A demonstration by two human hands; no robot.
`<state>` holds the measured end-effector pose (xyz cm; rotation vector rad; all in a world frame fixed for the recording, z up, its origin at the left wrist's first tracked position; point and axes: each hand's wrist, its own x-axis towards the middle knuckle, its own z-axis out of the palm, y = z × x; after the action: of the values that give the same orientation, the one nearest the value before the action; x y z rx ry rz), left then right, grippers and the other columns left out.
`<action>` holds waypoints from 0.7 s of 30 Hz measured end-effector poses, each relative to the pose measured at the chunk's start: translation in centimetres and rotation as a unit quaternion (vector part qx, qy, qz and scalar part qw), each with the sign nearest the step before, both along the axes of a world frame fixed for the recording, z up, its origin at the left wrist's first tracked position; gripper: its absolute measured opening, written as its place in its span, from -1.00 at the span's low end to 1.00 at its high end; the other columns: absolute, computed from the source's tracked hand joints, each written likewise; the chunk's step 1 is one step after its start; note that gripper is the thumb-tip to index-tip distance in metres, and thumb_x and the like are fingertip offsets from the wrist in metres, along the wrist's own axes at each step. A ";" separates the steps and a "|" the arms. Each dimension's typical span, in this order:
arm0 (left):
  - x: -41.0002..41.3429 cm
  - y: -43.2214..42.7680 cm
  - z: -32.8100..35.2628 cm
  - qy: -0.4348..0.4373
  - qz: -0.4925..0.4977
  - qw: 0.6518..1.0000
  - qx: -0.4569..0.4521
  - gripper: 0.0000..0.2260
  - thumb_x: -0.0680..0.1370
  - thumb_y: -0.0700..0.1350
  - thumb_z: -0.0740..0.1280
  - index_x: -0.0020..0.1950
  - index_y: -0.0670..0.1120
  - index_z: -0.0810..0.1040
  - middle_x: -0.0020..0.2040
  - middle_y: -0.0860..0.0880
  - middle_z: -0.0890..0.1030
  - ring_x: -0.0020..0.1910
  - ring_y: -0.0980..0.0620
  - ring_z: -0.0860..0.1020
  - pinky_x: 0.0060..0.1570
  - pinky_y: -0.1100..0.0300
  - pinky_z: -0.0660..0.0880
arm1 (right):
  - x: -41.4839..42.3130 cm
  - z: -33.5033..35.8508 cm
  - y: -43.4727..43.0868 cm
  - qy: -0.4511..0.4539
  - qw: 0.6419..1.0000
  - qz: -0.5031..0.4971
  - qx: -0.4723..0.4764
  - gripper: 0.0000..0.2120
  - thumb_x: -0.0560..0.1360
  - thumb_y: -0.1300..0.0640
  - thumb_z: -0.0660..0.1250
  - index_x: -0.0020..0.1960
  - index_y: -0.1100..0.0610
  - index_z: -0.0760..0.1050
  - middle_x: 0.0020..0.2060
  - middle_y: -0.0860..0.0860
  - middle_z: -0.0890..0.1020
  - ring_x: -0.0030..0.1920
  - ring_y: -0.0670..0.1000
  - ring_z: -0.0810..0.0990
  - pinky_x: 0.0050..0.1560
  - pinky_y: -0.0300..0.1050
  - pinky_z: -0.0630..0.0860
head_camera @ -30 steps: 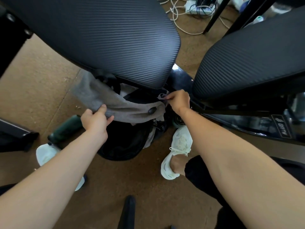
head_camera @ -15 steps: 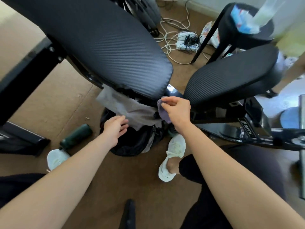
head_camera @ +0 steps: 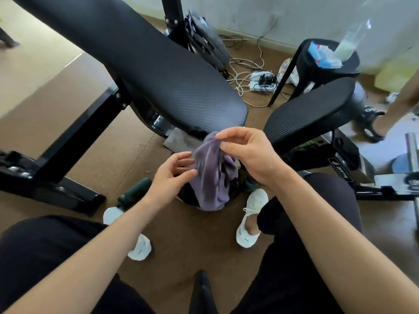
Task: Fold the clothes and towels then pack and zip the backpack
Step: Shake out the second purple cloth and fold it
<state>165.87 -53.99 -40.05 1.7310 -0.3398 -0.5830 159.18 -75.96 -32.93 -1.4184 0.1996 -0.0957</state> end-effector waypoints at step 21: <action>-6.6 9.2 -1.5 -0.032 -0.028 0.998 0.054 -0.64 0.37 -0.09 0.52 -0.41 0.04 0.34 -0.46 0.18 0.32 -0.40 0.24 0.26 -0.40 0.28 0.20 | -5.3 -7.1 10.0 0.138 0.960 0.237 -0.063 -0.61 0.49 0.23 0.51 0.28 0.13 0.51 -0.22 0.02 0.60 -0.28 -0.08 0.53 -0.28 -0.27 0.47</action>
<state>159.24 -44.82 -41.58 1.8523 -0.4080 -0.5967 153.88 -66.01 -40.07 -1.5679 0.0774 0.4946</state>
